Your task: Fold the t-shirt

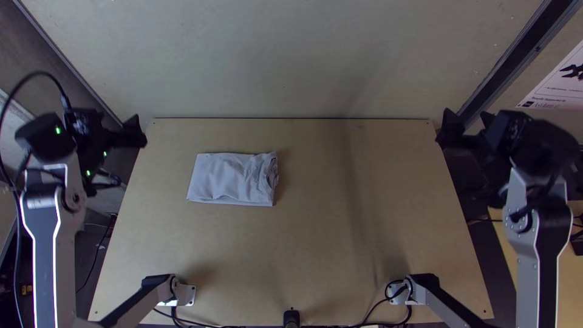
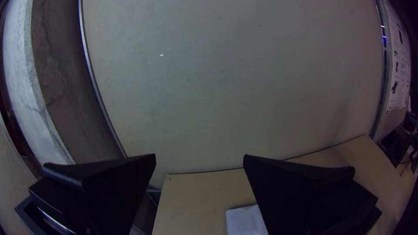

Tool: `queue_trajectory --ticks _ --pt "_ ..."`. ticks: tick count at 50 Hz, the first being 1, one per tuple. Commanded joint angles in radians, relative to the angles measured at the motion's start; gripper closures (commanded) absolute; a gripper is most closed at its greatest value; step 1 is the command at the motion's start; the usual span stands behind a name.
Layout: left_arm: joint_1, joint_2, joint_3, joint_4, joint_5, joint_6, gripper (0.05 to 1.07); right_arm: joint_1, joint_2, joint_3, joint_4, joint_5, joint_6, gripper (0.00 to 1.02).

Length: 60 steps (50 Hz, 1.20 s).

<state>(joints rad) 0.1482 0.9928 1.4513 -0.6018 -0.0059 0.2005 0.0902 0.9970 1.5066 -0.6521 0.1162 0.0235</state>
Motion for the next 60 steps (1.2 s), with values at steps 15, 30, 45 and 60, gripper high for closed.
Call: queue_trajectory --ticks 15,30,45,60 --pt "-0.019 -0.424 -0.514 0.289 0.014 -0.073 0.1 0.016 -0.388 -0.43 0.192 0.002 -0.065 0.04" --pt "-0.03 -0.657 -0.79 0.438 0.0 -0.128 0.11 0.005 -0.725 -0.73 0.445 0.005 -0.04 0.04" --pt "-0.065 -0.911 -1.031 0.52 0.021 -0.082 0.11 -0.001 -0.963 -0.928 0.497 0.007 -0.069 0.03" --pt "-0.059 -0.996 -1.183 0.654 -0.006 -0.076 0.11 -0.003 -1.005 -1.146 0.64 0.008 -0.094 0.04"
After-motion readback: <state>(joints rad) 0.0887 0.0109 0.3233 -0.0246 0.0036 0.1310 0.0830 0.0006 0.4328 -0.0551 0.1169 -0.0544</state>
